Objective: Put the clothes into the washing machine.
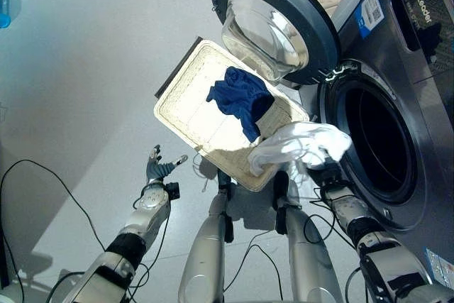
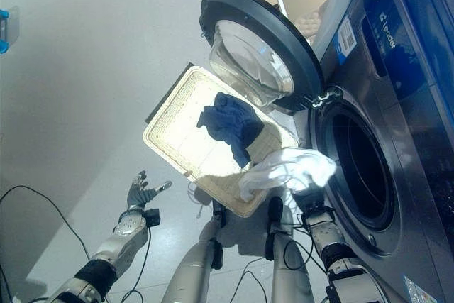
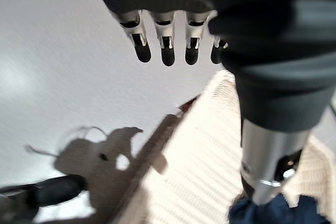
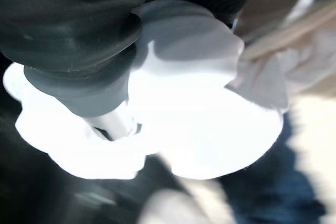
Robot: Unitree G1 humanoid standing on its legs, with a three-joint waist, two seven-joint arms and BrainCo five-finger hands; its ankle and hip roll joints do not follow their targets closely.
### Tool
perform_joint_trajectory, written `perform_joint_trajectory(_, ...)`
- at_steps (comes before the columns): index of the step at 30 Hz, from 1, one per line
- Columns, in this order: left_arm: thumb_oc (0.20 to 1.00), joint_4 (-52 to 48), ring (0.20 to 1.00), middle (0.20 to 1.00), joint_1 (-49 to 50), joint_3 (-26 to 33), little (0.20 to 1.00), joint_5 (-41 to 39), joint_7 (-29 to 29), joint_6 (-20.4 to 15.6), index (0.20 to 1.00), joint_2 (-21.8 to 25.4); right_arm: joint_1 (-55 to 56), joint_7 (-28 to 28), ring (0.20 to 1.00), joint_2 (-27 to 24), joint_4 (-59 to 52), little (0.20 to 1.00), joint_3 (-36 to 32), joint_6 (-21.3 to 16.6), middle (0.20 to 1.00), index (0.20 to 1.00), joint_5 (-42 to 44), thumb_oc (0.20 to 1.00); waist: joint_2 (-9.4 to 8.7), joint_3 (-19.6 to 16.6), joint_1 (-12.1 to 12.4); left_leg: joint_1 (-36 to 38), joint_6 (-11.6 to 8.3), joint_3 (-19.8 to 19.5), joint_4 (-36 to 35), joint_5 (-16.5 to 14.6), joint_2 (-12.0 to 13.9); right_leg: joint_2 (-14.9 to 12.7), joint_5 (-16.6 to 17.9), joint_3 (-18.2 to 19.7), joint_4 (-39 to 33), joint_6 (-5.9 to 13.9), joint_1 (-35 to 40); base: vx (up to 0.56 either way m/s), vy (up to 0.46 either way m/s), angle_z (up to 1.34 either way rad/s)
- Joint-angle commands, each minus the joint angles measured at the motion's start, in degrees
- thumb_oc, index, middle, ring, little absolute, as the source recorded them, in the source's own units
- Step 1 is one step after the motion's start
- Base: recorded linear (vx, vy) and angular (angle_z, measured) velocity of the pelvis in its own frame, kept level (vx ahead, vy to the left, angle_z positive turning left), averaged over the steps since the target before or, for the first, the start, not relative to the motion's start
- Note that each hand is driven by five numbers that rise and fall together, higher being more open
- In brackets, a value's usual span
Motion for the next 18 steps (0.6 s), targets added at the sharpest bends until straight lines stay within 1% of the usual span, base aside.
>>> perform_joint_trajectory(1, 1.000, -1.1, 1.000, 1.000, 2.5, 2.8, 1.000, 2.0, -0.8, -4.3, 1.000, 0.6, 0.6, -4.4, 0.200, -2.6, -9.2, 0.200, -6.6, -15.6, 0.200, 0.200, 15.0, 0.200, -1.90, -0.4, -2.7, 0.7, 0.74, 3.5, 3.2, -7.7, -5.7, 0.5, 9.6, -1.6, -16.5, 6.18, 5.1, 0.01, -0.087, -0.09)
perform_joint_trajectory(2, 1.000, -1.4, 1.000, 1.000, 3.5, 3.0, 1.000, 1.8, -1.3, -4.6, 1.000, 1.0, 0.7, -5.8, 0.200, -3.2, -11.3, 0.200, -9.4, -20.6, 0.200, 0.200, 16.8, 0.200, -2.09, -0.4, -2.8, 1.0, 0.73, 3.3, 3.1, -8.2, -5.5, 0.6, 9.3, -1.5, -16.6, 6.32, 5.4, 0.01, -0.104, -0.10)
perform_joint_trajectory(3, 1.000, -1.8, 1.000, 1.000, 4.2, 3.3, 1.000, 1.6, -1.7, -4.9, 1.000, 1.6, 0.5, -8.3, 0.200, -3.8, -14.3, 0.200, -13.0, -27.5, 0.200, 0.200, 16.8, 0.200, -2.30, -0.4, -3.0, 0.9, 0.76, 3.3, 3.2, -8.4, -5.4, 0.8, 9.4, -1.4, -16.7, 6.36, 5.3, 0.01, -0.077, -0.15)
perform_joint_trajectory(4, 1.000, -1.9, 1.000, 1.000, 4.0, 3.3, 1.000, 1.5, -1.8, -4.9, 1.000, 1.7, 0.4, -9.0, 0.200, -3.9, -14.7, 0.200, -13.3, -29.3, 0.200, 0.200, 16.8, 0.200, -2.38, -0.4, -2.9, 0.4, 0.80, 3.3, 3.3, -8.1, -5.4, 0.8, 9.8, -1.4, -16.7, 6.28, 4.9, 0.02, -0.063, -0.18)
perform_joint_trajectory(5, 1.000, -2.3, 1.000, 1.000, 4.8, 3.4, 1.000, 0.9, -2.4, -4.9, 1.000, 2.4, 0.7, -10.9, 0.200, -5.2, -17.7, 0.200, -16.3, -37.4, 0.200, 0.200, 16.8, 0.200, -2.55, -0.4, -3.2, 0.8, 0.85, 3.1, 3.3, -8.7, -5.3, 1.0, 9.4, -1.2, -16.8, 6.42, 5.3, 0.02, -0.037, -0.21)
perform_joint_trajectory(6, 1.000, -2.5, 1.000, 1.000, 5.0, 3.2, 1.000, 0.6, -2.4, -5.0, 1.000, 2.6, 0.8, -11.5, 0.200, -5.9, -18.8, 0.200, -17.6, -42.6, 0.200, 0.200, 16.8, 0.200, -2.68, -0.4, -3.4, 0.8, 0.91, 3.0, 3.2, -8.8, -5.3, 1.1, 9.5, -1.1, -16.9, 6.41, 5.3, 0.05, -0.057, -0.18)
perform_joint_trajectory(7, 1.000, -3.2, 1.000, 1.000, 5.2, 3.0, 1.000, 0.2, -2.5, -4.7, 1.000, 3.2, 0.9, -15.6, 0.200, -7.2, -19.7, 0.200, -19.2, -52.1, 0.200, 0.200, 13.6, 0.200, -2.83, -0.4, -3.6, 0.7, 1.00, 2.8, 3.3, -8.8, -5.3, 1.3, 9.6, -0.9, -17.0, 6.36, 5.3, 0.03, -0.084, -0.17)
perform_joint_trajectory(8, 1.000, -5.3, 1.000, 1.000, 5.2, 3.2, 1.000, -0.5, -2.7, -2.9, 1.000, 4.3, 1.0, -35.1, 0.200, -10.0, -25.2, 0.200, -22.2, -63.6, 0.200, 0.200, -9.0, 0.200, -3.10, -0.4, -4.3, 0.3, 1.11, 2.6, 3.6, -8.7, -5.3, 1.7, 10.3, -0.5, -17.2, 6.26, 4.8, 0.05, -0.082, -0.14)
perform_joint_trajectory(9, 1.000, -5.9, 1.000, 1.000, 5.3, 3.1, 1.000, -0.7, -2.7, -2.3, 1.000, 4.4, 1.1, -41.7, 0.200, -11.1, -26.5, 0.200, -23.1, -64.5, 0.200, 0.200, -16.1, 0.200, -3.14, -0.4, -4.5, 0.5, 1.09, 2.4, 3.7, -9.2, -5.3, 1.8, 10.0, -0.4, -17.2, 6.37, 5.0, 0.02, -0.078, -0.17)
perform_joint_trajectory(10, 1.000, -6.6, 1.000, 1.000, 5.1, 3.3, 1.000, -0.8, -2.9, -1.6, 1.000, 4.5, 1.1, -52.4, 0.407, -12.8, -28.1, 0.407, -24.2, -65.2, 0.407, 0.407, -26.2, 0.407, -3.33, -0.4, -4.7, -0.2, 1.14, 2.3, 3.9, -8.7, -5.4, 1.8, 10.6, -0.2, -17.2, 6.28, 4.3, 0.01, -0.045, -0.14)
perform_joint_trajectory(11, 1.000, -7.0, 1.000, 1.000, 4.8, 3.3, 1.000, -0.8, -3.1, -1.2, 1.000, 4.5, 1.2, -63.6, 0.671, -13.8, -29.8, 0.671, -24.7, -64.8, 0.671, 0.671, -35.2, 0.671, -3.32, -0.4, -4.8, -0.6, 1.10, 2.3, 4.2, -8.7, -5.5, 1.8, 10.7, -0.1, -17.1, 6.29, 4.0, -0.02, -0.046, -0.14)
perform_joint_trajectory(12, 1.000, -7.1, 1.000, 1.000, 4.7, 3.3, 1.000, -0.8, -3.1, -1.0, 1.000, 4.4, 1.2, -68.0, 1.000, -13.8, -31.2, 1.000, -24.7, -64.5, 1.000, 1.000, -38.7, 1.000, -3.30, -0.4, -4.8, -0.8, 1.06, 2.2, 4.4, -8.7, -5.5, 1.8, 10.7, 0.0, -17.0, 6.29, 3.8, 0.00, -0.035, -0.14)
perform_joint_trajectory(13, 1.000, -6.9, 1.000, 1.000, 4.5, 3.2, 1.000, -0.8, -3.3, -0.9, 1.000, 4.3, 1.4, -71.0, 1.000, -13.6, -32.0, 1.000, -24.7, -64.9, 1.000, 1.000, -40.6, 1.000, -3.31, -0.4, -4.9, -1.1, 0.98, 2.1, 4.6, -8.7, -5.5, 1.8, 10.7, 0.1, -16.9, 6.29, 3.6, 0.02, -0.061, -0.20)
perform_joint_trajectory(14, 1.000, -5.6, 1.000, 1.000, 3.6, 2.7, 1.000, -0.8, -4.1, -0.8, 1.000, 3.7, 1.8, -69.3, 1.000, -11.9, -32.8, 1.000, -23.7, -65.1, 1.000, 1.000, -34.2, 1.000, -3.44, -0.4, -5.1, -1.8, 0.84, 1.7, 5.4, -8.8, -5.6, 1.7, 10.8, 0.0, -16.6, 6.28, 3.3, 0.02, -0.061, -0.21)
perform_joint_trajectory(15, 1.000, -4.9, 1.000, 1.000, 3.0, 2.4, 1.000, -1.0, -4.4, -0.9, 1.000, 3.5, 1.9, -55.6, 1.000, -11.2, -32.6, 1.000, -23.3, -62.8, 1.000, 1.000, -19.7, 1.000, -3.47, -0.4, -5.1, -2.2, 0.90, 1.6, 5.7, -8.7, -5.7, 1.5, 11.0, -0.2, -16.8, 6.20, 3.1, 0.02, -0.054, -0.13)
perform_joint_trajectory(16, 1.000, -4.9, 1.000, 1.000, 2.8, 2.1, 1.000, -1.1, -4.6, -0.8, 1.000, 3.3, 1.7, -50.6, 1.000, -10.8, -32.8, 1.000, -22.8, -61.5, 1.000, 1.000, -13.8, 1.000, -3.36, -0.4, -5.0, -2.3, 0.92, 1.6, 5.7, -8.6, -5.8, 1.3, 11.1, -0.2, -16.9, 6.17, 3.0, 0.00, 0.000, 0.00)
perform_joint_trajectory(17, 1.000, -4.5, 1.000, 1.000, 2.5, 1.5, 1.000, -1.3, -5.1, -0.9, 1.000, 3.1, 1.7, -35.7, 1.000, -9.7, -32.4, 1.000, -22.3, -56.1, 1.000, 1.000, 4.1, 1.000, -3.13, -0.4, -4.9, -2.4, 0.89, 1.5, 5.7, -8.5, -5.9, 1.1, 11.2, -0.5, -17.1, 6.11, 3.1, 0.05, -0.015, 0.04)
perform_joint_trajectory(18, 1.000, -4.2, 1.000, 1.000, 2.9, 0.8, 1.000, -1.3, -5.2, -1.2, 1.000, 2.7, 1.9, -23.0, 1.000, -8.7, -30.2, 1.000, -22.1, -49.2, 1.000, 1.000, 16.8, 1.000, -2.70, -0.4, -4.7, -1.6, 0.85, 1.3, 5.9, -9.2, -5.8, 1.0, 10.5, -0.8, -16.9, 6.18, 3.9, 0.01, -0.016, 0.14)
